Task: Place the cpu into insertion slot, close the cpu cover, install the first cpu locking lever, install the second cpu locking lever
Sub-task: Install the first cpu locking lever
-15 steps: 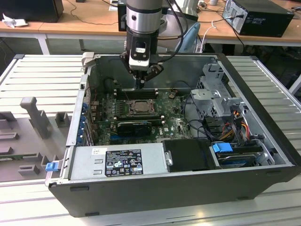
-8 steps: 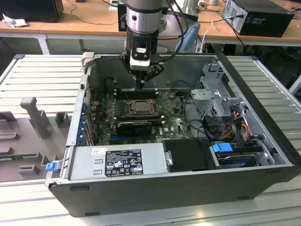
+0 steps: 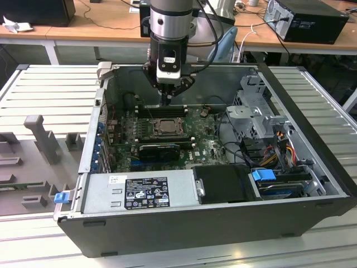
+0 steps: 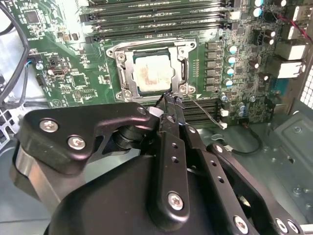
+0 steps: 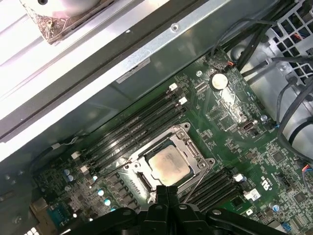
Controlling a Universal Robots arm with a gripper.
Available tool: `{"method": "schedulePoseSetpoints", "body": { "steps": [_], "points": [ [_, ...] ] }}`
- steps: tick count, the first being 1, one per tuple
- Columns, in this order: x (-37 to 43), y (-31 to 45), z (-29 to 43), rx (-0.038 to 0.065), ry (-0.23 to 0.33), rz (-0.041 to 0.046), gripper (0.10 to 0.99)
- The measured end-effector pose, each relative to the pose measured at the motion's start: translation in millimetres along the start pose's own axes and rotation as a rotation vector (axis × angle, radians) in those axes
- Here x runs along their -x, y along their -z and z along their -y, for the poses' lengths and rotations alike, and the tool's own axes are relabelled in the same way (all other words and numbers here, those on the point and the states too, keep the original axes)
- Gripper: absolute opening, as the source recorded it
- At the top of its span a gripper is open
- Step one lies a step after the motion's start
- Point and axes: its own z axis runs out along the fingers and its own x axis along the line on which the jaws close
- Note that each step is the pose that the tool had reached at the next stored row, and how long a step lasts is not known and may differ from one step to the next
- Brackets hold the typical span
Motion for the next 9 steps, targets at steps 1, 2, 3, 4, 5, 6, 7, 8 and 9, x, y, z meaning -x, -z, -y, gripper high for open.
{"method": "schedulePoseSetpoints", "body": {
  "steps": [1,2,3,4,5,6,7,8,9],
  "points": [
    [0.0,-0.2,0.0,0.0,0.012,-0.0003,0.106],
    [0.1,-0.3,0.0,-0.001,0.028,-0.0007,0.106],
    [0.1,-0.5,0.0,-0.001,0.042,-0.0011,0.106],
    [0.1,-0.6,0.0,-0.002,0.058,-0.0015,0.106],
    [0.1,-0.7,0.0,-0.002,0.073,-0.0019,0.106],
    [0.1,-0.9,0.0,-0.003,0.091,-0.0024,0.106],
    [0.1,-1.0,0.0,-0.003,0.106,-0.0028,0.106],
    [0.1,-1.3,0.0,-0.004,0.129,-0.0034,0.106],
    [0.1,-1.6,0.0,-0.004,0.159,-0.0042,0.106]
  ]
}}
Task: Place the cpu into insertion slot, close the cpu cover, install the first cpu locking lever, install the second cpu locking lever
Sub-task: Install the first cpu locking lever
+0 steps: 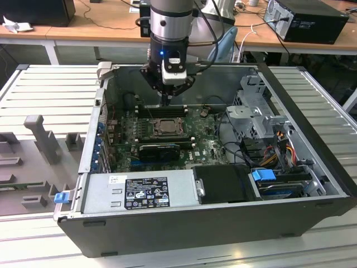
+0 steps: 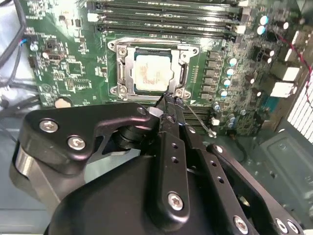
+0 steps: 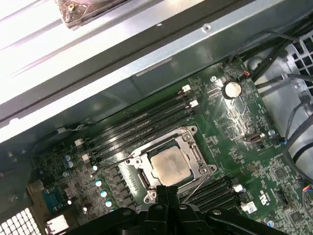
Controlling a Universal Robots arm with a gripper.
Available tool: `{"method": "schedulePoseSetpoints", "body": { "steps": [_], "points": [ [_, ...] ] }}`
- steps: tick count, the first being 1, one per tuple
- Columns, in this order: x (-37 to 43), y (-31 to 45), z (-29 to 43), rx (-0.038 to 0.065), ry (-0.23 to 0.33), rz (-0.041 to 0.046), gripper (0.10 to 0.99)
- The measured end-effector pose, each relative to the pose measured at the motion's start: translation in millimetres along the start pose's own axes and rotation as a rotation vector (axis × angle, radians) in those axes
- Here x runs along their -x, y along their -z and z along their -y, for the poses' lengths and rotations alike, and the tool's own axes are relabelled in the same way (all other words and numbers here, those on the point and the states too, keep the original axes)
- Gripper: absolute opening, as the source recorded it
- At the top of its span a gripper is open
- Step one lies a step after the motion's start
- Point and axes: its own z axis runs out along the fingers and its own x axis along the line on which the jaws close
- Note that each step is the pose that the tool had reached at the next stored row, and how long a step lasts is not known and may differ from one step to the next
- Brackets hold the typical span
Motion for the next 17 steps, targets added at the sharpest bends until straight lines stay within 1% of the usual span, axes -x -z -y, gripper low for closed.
{"method": "schedulePoseSetpoints", "body": {
  "steps": [8,12,14,17],
  "points": [
    [0.0,-1.5,0.1,-0.005,0.16,-0.0043,0.106],
    [0.1,-1.9,0.1,-0.007,0.221,-0.0059,0.106],
    [0.1,-2.3,0.0,-0.008,0.273,-0.0072,0.106],
    [0.2,-6.3,0.2,-0.011,0.374,-0.0098,0.106]
  ]
}}
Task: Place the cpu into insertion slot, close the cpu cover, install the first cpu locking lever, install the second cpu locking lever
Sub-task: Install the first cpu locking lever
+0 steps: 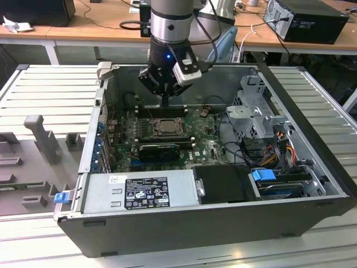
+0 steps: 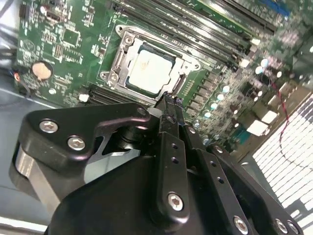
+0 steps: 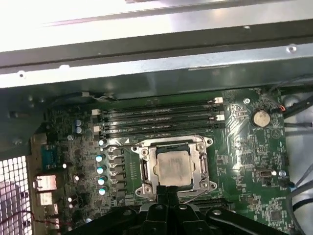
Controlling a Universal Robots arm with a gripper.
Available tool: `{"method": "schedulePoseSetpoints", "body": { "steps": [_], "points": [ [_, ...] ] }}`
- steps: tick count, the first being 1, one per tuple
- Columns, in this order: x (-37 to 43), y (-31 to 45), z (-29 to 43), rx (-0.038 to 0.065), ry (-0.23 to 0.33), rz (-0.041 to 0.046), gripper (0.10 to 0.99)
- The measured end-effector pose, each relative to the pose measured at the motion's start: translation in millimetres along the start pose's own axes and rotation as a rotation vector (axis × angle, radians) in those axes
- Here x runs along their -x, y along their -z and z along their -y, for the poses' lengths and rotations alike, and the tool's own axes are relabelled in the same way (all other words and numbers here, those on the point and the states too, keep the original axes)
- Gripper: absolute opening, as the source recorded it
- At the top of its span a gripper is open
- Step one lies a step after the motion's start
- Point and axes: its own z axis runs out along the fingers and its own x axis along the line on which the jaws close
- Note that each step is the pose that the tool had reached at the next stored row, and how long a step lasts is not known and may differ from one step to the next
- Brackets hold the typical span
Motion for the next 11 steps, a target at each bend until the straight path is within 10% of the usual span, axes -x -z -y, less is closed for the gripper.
{"method": "schedulePoseSetpoints", "body": {
  "steps": [11],
  "points": [
    [-24.9,-11.2,2.2,-0.001,0.108,0.0095,0.106]
  ]
}}
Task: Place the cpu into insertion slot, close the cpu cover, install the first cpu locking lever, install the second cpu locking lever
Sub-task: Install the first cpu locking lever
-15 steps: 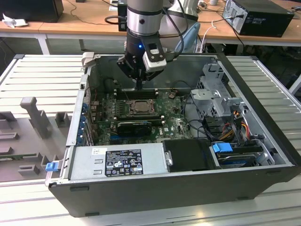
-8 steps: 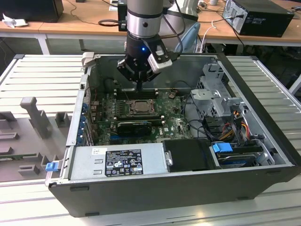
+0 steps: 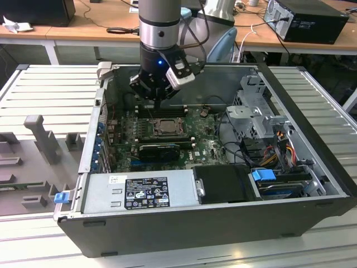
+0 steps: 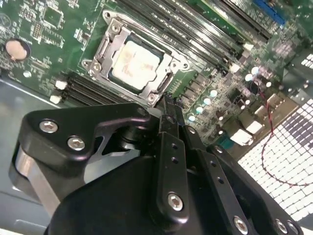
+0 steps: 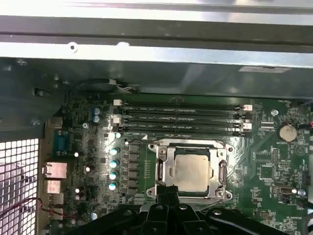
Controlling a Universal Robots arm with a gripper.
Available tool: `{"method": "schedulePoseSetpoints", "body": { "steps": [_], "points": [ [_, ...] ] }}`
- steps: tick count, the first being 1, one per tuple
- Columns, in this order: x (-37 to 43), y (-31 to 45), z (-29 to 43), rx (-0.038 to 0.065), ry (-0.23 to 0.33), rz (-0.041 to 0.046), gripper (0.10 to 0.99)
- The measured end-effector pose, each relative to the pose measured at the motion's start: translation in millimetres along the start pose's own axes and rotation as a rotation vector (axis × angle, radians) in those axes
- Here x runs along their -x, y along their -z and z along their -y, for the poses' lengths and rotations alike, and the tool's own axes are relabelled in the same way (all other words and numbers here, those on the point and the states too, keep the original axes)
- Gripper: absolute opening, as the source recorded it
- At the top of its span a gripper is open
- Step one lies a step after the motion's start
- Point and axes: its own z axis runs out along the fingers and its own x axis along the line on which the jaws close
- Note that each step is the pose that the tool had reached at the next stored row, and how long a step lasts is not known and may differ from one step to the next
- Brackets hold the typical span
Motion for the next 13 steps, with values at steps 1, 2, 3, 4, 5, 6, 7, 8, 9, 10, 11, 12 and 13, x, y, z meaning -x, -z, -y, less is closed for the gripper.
{"method": "schedulePoseSetpoints", "body": {
  "steps": [1,2,3,4,5,6,7,8,9,10,11,12,13],
  "points": [
    [-4.3,-0.4,-0.2,0.0,0.0,0.0003,0.106],
    [-8.6,-0.8,-0.4,0.0,0.0,0.0006,0.106],
    [-19.2,-2.1,-0.8,0.0,0.0,0.0018,0.106],
    [-27.5,-3.9,-1.4,0.0,0.0,0.0031,0.106],
    [-33.7,-5.3,-1.8,0.0,0.0,0.0033,0.106],
    [-38.7,-7.1,-2.5,0.003,0.0,0.0038,0.106],
    [-40.1,-8.3,-3.3,0.005,0.0,0.0037,0.106],
    [-40.9,-9.1,-4.4,0.006,0.0,0.0034,0.106],
    [-41.2,-10.2,-6.5,0.007,0.0,0.0037,0.106],
    [-41.2,-10.8,-8.6,0.007,0.0,0.0037,0.106],
    [-41.1,-11.8,-12.8,0.009,0.0,0.0036,0.106],
    [-40.9,-12.4,-15.4,0.009,0.0,0.0037,0.106],
    [-40.9,-12.8,-17.6,0.01,0.0,0.0038,0.106]
  ]
}}
